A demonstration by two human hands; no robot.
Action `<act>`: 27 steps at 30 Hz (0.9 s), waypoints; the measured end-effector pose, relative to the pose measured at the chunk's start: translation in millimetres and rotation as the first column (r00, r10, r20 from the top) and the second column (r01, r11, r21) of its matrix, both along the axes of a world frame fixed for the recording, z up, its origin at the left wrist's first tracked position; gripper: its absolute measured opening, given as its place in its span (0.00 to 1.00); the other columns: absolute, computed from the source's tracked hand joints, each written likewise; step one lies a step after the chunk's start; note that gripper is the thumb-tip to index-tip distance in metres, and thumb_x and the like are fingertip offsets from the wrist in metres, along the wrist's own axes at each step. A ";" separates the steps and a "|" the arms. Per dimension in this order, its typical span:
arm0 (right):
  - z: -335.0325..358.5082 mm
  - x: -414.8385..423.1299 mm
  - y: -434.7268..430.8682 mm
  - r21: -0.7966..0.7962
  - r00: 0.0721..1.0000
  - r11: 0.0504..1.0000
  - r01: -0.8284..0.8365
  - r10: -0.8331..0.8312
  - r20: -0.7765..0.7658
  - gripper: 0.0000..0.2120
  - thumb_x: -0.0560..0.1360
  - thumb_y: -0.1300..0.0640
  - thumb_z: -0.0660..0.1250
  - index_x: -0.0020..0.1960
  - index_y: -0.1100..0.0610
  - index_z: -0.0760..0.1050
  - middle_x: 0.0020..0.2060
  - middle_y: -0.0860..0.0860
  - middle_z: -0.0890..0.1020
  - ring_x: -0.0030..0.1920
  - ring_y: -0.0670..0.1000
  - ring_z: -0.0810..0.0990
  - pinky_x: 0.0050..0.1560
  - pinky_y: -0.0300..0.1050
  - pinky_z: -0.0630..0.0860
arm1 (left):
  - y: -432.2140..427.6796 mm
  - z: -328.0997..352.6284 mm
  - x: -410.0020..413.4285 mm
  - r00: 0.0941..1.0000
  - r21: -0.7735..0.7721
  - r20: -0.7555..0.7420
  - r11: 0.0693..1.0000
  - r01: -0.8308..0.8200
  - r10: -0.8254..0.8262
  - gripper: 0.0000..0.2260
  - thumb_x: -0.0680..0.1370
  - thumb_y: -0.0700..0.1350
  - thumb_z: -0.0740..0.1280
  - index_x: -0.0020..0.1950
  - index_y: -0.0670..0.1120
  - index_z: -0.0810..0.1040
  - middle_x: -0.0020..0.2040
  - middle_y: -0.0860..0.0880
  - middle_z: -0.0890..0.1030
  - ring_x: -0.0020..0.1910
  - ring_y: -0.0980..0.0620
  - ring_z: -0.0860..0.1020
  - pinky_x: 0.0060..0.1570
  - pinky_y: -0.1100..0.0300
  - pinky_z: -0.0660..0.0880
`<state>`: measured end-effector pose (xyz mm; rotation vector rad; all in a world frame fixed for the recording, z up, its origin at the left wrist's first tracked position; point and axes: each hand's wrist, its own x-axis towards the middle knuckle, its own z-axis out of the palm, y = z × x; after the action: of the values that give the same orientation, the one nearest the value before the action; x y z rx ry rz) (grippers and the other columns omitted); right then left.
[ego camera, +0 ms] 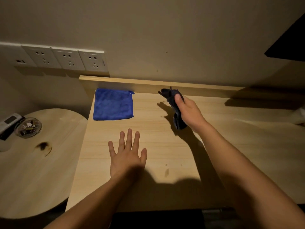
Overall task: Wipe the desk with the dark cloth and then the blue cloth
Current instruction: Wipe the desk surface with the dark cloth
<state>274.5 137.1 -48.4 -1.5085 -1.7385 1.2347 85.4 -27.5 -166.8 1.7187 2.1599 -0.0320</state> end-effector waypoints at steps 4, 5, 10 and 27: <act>-49.5 -12.6 56.2 0.067 0.817 0.933 -0.352 0.272 0.509 0.23 0.86 0.40 0.53 0.77 0.47 0.71 0.72 0.53 0.78 0.74 0.59 0.72 0.72 0.61 0.67 | 4.1 -3.5 -1.9 1.000 -0.017 0.003 1.000 0.007 -0.007 0.31 0.83 0.65 0.39 0.82 0.58 0.29 0.83 0.51 0.29 0.81 0.46 0.28 0.78 0.31 0.34; -62.2 -14.6 61.1 0.016 0.708 0.904 -0.428 0.324 0.628 0.27 0.85 0.36 0.52 0.81 0.45 0.65 0.80 0.51 0.69 0.80 0.58 0.63 0.76 0.62 0.61 | 4.2 -4.2 -2.6 1.000 -0.021 -0.001 1.000 0.011 -0.011 0.31 0.84 0.65 0.39 0.82 0.58 0.29 0.83 0.51 0.29 0.81 0.45 0.28 0.78 0.31 0.34; -88.7 -20.9 71.6 0.027 0.545 0.842 -0.540 0.325 0.773 0.36 0.80 0.25 0.45 0.84 0.37 0.49 0.86 0.47 0.46 0.85 0.55 0.39 0.81 0.63 0.43 | 4.5 -4.0 -2.9 0.999 -0.025 -0.024 0.999 0.021 -0.022 0.32 0.84 0.65 0.40 0.83 0.56 0.30 0.83 0.50 0.30 0.81 0.43 0.29 0.78 0.30 0.35; -99.6 16.6 -45.6 0.009 0.498 0.790 -0.613 0.377 0.781 0.34 0.79 0.24 0.45 0.82 0.30 0.44 0.85 0.46 0.41 0.84 0.56 0.36 0.80 0.67 0.38 | -3.8 -4.5 3.0 1.000 0.109 -0.025 0.994 -0.015 0.018 0.31 0.83 0.64 0.40 0.85 0.57 0.38 0.86 0.51 0.38 0.84 0.47 0.35 0.79 0.32 0.37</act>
<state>291.1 91.4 -148.0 -1.4615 -2.9454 0.4842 88.4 -31.4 -171.2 1.7691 2.2319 0.0690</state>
